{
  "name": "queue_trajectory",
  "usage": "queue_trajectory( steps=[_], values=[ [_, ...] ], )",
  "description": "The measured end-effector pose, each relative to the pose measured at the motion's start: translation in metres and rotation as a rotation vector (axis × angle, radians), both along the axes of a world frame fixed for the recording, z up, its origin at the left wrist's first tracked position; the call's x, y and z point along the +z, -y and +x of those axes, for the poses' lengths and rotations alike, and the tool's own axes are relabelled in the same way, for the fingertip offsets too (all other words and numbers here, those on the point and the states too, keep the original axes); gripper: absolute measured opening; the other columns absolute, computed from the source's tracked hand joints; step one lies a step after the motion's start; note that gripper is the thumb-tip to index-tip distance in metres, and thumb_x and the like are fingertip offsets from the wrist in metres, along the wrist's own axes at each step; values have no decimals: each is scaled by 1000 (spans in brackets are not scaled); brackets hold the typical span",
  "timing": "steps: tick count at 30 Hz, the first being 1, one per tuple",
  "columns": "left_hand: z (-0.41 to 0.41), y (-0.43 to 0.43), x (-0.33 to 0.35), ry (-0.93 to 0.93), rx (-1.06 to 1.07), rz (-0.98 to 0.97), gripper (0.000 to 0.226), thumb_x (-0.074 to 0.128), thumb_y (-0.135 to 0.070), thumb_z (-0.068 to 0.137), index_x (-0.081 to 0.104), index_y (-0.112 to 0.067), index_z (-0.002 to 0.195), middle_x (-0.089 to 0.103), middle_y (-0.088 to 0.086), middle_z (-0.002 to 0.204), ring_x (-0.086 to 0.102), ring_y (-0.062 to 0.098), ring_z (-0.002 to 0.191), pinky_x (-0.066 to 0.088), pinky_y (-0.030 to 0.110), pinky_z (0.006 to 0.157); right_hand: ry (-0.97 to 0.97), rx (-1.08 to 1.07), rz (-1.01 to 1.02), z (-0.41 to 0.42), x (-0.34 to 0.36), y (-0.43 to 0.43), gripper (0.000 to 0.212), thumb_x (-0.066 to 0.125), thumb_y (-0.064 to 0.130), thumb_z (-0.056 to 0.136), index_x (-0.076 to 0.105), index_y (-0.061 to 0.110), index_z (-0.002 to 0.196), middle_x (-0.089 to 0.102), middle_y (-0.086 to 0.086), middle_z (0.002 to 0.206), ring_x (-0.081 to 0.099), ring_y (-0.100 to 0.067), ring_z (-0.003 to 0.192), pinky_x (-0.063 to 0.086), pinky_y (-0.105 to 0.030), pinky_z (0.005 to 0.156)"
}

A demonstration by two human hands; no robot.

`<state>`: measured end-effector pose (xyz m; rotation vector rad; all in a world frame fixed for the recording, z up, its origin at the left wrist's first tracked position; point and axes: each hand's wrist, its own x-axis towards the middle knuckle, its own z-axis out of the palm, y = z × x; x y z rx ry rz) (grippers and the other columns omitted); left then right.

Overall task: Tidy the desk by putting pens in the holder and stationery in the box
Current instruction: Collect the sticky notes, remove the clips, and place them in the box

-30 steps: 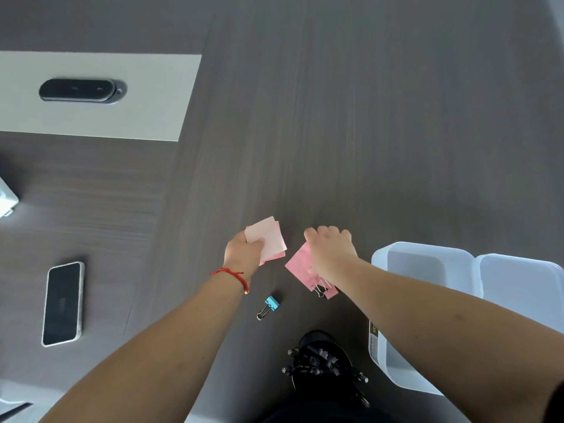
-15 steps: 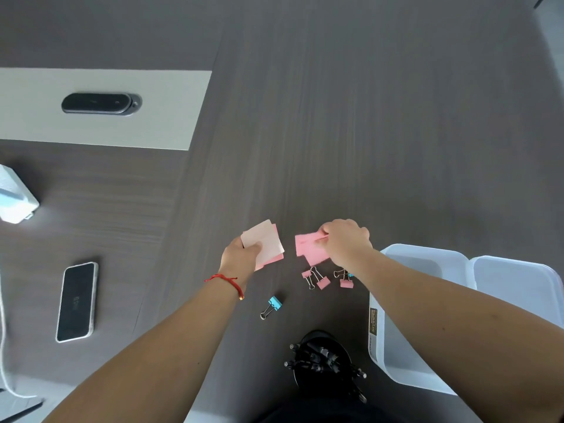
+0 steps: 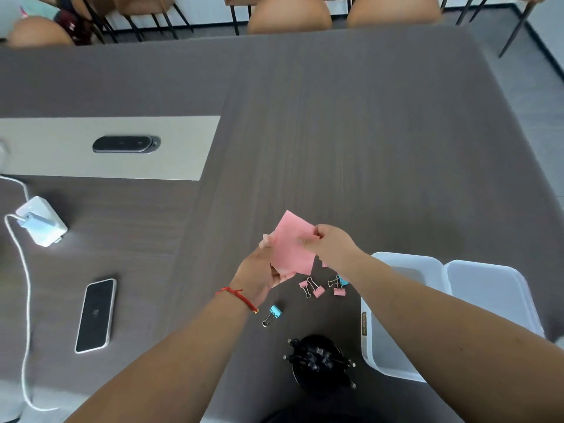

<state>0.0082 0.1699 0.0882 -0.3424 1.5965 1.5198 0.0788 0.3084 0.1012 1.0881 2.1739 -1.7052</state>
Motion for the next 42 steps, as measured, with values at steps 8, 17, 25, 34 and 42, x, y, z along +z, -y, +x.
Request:
queue_trajectory(
  steps=[8,17,25,34,42],
  values=[
    [31,22,16,-247,-214,51,37,50,5,92,57,-27,109,70,-6,95,68,13,83,59,29,74,-73,46,223,25,20,18,29,46,38,98,60,13,98,63,2,81,61,-24,84,44,-29,65],
    [50,41,34,-215,-231,49,44,49,5,93,56,-24,125,68,3,114,66,23,100,60,27,71,-351,-372,240,58,46,11,19,39,27,101,57,22,97,68,-3,94,67,-28,87,45,-25,58],
    [64,29,48,-141,-232,52,29,37,-15,102,56,-16,123,67,8,98,67,22,80,58,42,80,-176,140,357,87,44,9,20,42,19,97,58,18,87,58,3,76,54,-20,71,44,-28,62],
    [109,-1,46,-331,-559,-85,25,50,-4,95,60,-20,111,66,1,88,64,14,75,58,22,59,-176,170,623,124,33,2,14,58,38,90,64,25,90,56,8,83,53,-14,78,40,-27,69],
    [126,-39,27,-306,-523,-102,9,56,-7,93,62,-13,97,67,3,87,65,14,73,59,24,61,-12,-35,64,168,4,-29,9,59,25,90,63,18,93,57,6,74,54,-15,69,45,-22,60]
  ],
)
